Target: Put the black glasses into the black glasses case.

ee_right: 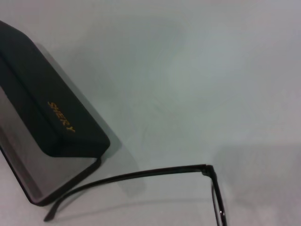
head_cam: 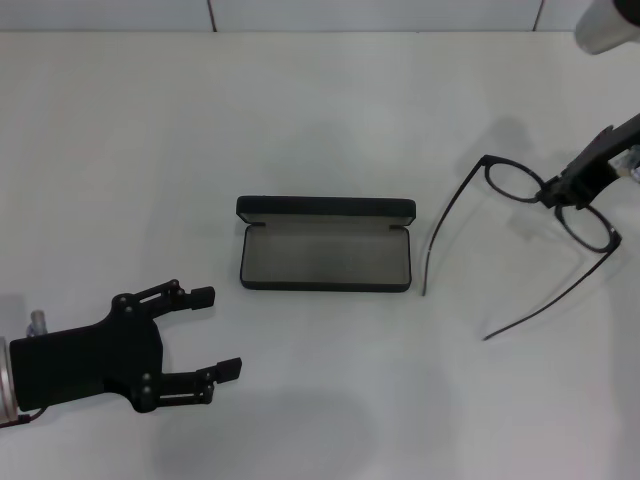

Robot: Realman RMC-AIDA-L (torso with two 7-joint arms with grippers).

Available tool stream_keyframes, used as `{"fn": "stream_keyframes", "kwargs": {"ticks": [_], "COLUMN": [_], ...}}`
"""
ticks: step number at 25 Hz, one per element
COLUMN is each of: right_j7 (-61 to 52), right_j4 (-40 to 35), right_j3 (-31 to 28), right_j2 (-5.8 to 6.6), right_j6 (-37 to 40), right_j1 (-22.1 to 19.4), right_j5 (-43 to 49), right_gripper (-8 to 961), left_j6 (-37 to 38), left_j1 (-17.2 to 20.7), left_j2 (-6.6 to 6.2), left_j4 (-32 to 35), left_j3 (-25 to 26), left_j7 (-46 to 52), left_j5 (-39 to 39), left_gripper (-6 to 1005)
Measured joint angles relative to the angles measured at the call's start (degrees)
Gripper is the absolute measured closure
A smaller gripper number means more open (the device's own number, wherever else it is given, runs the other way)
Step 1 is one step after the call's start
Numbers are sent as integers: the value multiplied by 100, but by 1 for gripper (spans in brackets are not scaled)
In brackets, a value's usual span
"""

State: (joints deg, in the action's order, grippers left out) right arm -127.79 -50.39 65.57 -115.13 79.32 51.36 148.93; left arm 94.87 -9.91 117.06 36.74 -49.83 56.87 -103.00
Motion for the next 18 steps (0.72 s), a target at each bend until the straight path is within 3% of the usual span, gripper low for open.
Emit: {"fn": "stream_keyframes", "kwargs": {"ticks": [7, 18], "right_j7": [10, 353], "right_j4": [-538, -1148], "right_j3": [-126, -1122], "right_j2": [160, 280], "right_j6": [478, 1185], "right_j1": [-197, -574], "right_j5": [-16, -421], "right_gripper": [884, 886], "left_j6": [48, 280], "left_j1": [14, -5], "left_j2": [2, 43], "left_j4": [0, -60], "left_j3": [10, 431], "left_j7": [8, 223], "left_j5": [35, 65], "left_gripper": [121, 123]}}
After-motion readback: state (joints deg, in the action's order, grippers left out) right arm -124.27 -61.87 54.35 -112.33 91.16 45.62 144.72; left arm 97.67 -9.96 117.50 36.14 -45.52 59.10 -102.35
